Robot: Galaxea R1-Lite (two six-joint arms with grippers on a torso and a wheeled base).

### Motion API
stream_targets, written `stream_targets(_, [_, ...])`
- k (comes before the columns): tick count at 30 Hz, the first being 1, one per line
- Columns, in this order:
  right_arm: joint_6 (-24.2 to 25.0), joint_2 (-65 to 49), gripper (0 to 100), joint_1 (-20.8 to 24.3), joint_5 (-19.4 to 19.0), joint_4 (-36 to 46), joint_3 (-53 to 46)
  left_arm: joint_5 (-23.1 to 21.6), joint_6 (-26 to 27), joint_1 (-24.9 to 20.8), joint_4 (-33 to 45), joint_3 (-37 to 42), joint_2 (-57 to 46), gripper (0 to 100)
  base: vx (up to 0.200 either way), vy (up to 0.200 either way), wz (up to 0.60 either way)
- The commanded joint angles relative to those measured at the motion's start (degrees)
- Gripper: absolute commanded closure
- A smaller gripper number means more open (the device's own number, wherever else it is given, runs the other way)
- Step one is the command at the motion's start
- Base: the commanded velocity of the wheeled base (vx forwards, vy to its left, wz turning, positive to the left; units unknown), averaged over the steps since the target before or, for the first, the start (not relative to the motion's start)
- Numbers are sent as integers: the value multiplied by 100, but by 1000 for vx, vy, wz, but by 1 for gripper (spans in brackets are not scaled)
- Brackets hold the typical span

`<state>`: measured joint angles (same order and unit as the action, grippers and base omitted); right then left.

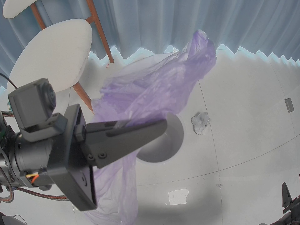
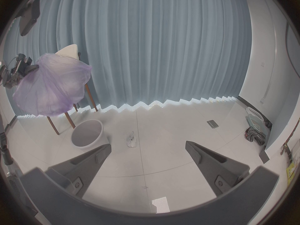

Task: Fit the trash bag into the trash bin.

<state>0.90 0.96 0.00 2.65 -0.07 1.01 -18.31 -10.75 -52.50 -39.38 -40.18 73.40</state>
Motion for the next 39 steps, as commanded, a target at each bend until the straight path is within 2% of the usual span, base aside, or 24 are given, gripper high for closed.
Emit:
stream_targets(1, [6,-96,0,0,-1,-1,-101,38,-6,126,9,45,34,100,0,0,0])
stream_targets(11, [-2,-96,0,0,-1,-1,-101,-6,-15,733,-123,634,34,100,0,0,0])
stream_targets(23, [-2,-96,0,0,-1,-1,-101,3,-15,707,-387,520,210,100,0,0,0])
stream_targets(28, [-2,-96,0,0,-1,-1,-101,29,-23,320,-457,458,324,100,0,0,0])
stream_targets(32, [6,-96,0,0,-1,-1,-101,20,-32,206,-518,415,447,100,0,0,0])
stream_targets(39, [6,-96,0,0,-1,-1,-101,47,-164,170,-1283,362,931,100,0,0,0])
